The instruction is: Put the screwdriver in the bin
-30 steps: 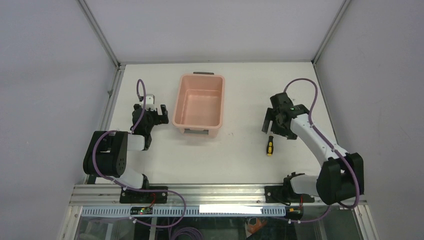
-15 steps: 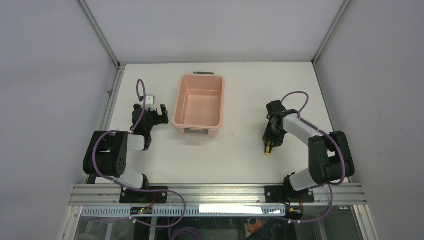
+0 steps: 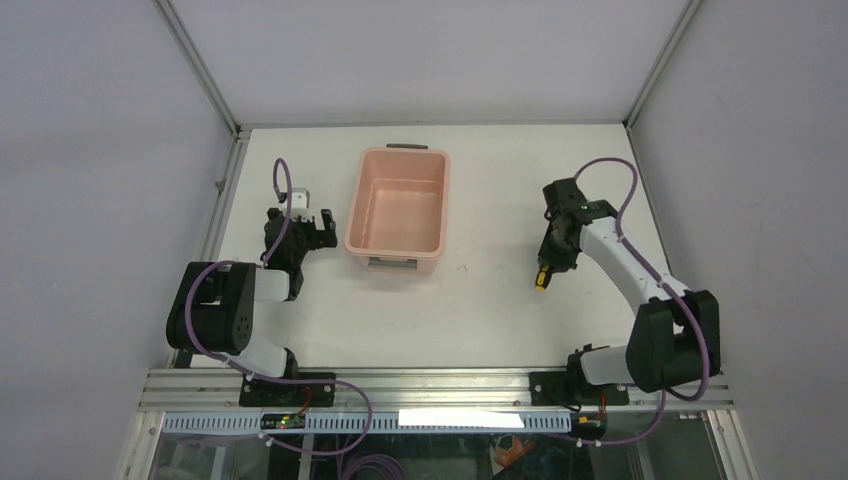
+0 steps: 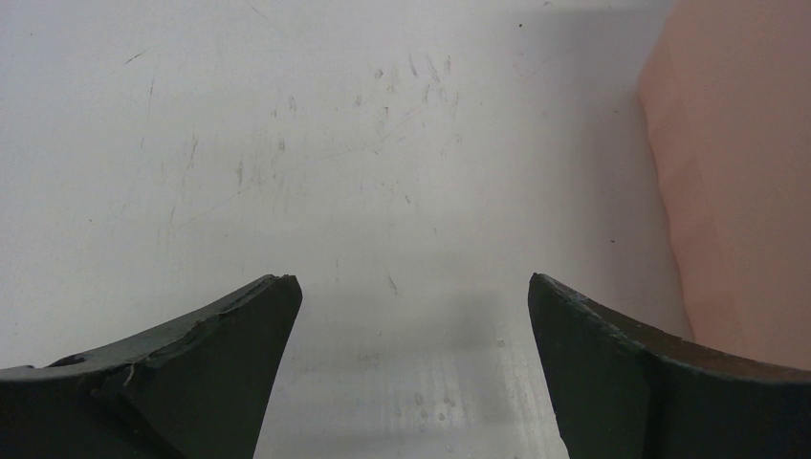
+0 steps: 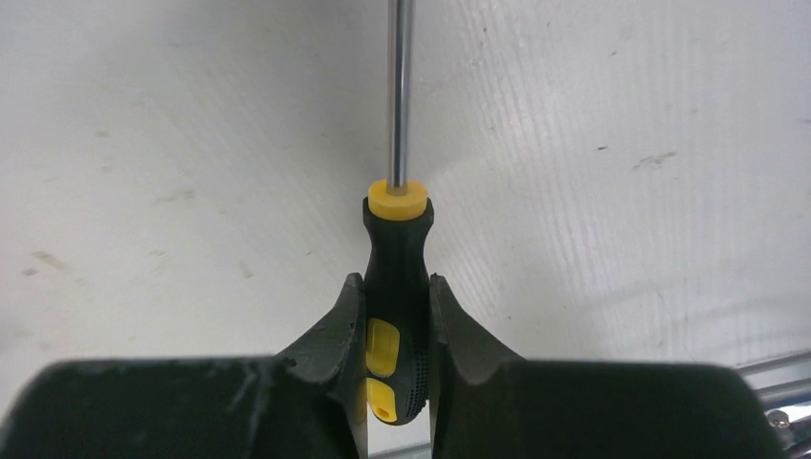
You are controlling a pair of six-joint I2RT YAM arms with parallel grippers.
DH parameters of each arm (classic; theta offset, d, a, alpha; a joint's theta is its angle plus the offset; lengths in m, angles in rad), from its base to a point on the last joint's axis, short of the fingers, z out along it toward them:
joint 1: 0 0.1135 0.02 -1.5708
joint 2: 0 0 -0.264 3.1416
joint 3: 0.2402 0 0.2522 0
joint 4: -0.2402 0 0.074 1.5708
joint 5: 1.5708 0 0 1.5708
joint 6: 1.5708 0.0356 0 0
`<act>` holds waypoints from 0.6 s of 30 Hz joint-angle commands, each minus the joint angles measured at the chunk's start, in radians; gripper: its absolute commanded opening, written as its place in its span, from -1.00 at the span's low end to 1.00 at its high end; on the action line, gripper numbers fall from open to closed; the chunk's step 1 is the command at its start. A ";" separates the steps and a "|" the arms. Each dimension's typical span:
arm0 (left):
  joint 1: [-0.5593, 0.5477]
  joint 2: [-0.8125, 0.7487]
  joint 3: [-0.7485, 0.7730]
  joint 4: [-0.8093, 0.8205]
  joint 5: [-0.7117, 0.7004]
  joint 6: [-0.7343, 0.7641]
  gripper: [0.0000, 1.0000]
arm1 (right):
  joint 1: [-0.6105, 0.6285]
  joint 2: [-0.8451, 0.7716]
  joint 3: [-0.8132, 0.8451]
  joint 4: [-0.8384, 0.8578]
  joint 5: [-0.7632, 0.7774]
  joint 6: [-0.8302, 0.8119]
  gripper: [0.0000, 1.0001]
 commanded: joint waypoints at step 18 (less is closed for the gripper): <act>-0.008 -0.028 0.002 0.027 0.004 -0.016 0.98 | 0.334 0.243 0.966 -0.208 -0.026 0.015 -1.00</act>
